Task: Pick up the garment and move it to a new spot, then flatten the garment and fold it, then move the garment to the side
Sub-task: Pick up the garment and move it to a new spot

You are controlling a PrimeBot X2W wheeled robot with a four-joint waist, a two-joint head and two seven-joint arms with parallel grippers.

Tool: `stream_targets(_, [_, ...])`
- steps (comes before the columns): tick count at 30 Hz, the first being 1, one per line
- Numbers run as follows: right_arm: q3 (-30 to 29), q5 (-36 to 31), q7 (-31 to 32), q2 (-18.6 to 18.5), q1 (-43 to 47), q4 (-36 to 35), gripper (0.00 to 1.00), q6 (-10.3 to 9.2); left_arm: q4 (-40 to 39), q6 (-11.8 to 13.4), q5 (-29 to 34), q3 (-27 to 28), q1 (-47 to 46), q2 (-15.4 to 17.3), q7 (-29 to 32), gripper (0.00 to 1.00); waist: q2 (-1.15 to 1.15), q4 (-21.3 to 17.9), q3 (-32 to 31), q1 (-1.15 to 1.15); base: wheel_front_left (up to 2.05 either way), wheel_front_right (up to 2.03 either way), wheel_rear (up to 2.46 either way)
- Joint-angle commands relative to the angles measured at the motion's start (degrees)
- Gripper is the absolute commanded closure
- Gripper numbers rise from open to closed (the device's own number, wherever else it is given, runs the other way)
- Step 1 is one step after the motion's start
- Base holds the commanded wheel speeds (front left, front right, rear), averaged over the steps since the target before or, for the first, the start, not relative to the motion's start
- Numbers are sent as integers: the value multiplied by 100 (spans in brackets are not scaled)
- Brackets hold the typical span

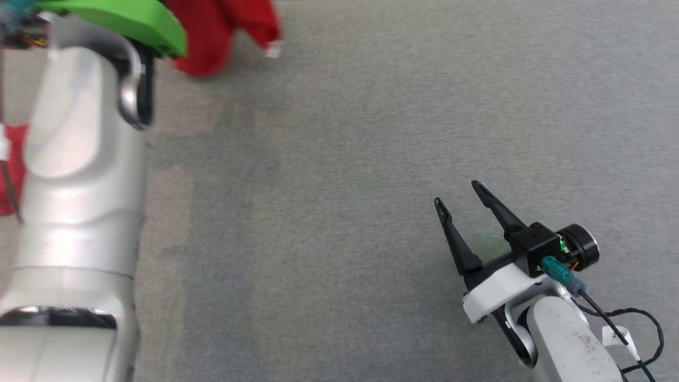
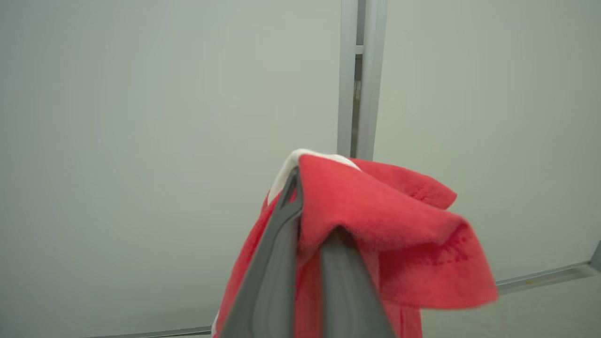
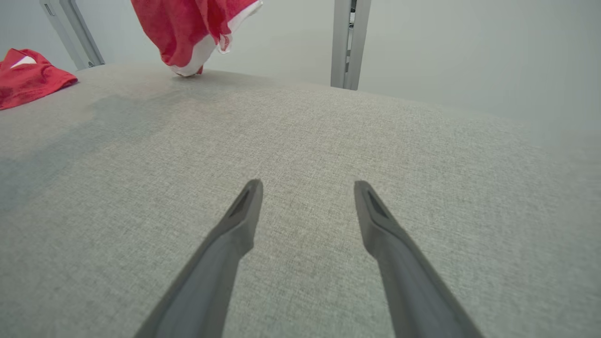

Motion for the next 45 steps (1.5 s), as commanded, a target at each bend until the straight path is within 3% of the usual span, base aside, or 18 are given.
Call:
stream_targets(1, [-37,31,-1,10,103,-5,0,-9,-116,-19,-137,-116,228,-78,-19,100,-1,-434,-331,0,0,0,0])
stream_targets(5, [-55,48,-1,41,193,24,0,-10,-406,-19,-483,-617,775,-278,-12,100,-1,-741,-444,0,0,0,0])
stream_targets(12, [-73,89,-1,53,377,70,0,-9,-719,-19,-1154,-1553,1835,-348,-12,100,-1,-1147,-634,0,0,0,0])
stream_targets(13, [-107,109,-1,52,393,65,0,-10,-779,37,-1218,-1696,1965,-349,-12,85,-1,-1169,-651,0,0,0,0])
stream_targets(14, [-143,128,-1,49,412,56,0,-10,-850,145,-1264,-1835,2111,-349,-12,60,-1,-1188,-681,0,0,0,0])
stream_targets(16, [-142,134,-1,55,459,55,0,-9,-972,338,-1276,-2018,2396,-339,-13,0,-1,-1210,-725,0,0,0,0])
stream_targets(21, [-198,95,-1,51,579,113,0,-9,-1252,741,-1243,-2144,3171,-341,-10,0,-1,-1154,-912,0,0,0,0])
stream_targets(26, [-198,152,-1,51,696,165,0,-9,-1415,1010,-928,-1817,4000,-342,-10,0,-1,-1080,-1137,0,0,0,0])
stream_targets(38, [-236,116,-1,51,1060,233,0,-9,-2143,1002,-96,-372,5615,-330,-10,0,-1,-921,-1606,0,0,0,0])
stream_targets(45, [-188,140,-1,51,1139,227,0,-9,-2482,976,78,32,6206,-354,-10,0,-1,-909,-1648,0,0,0,0])
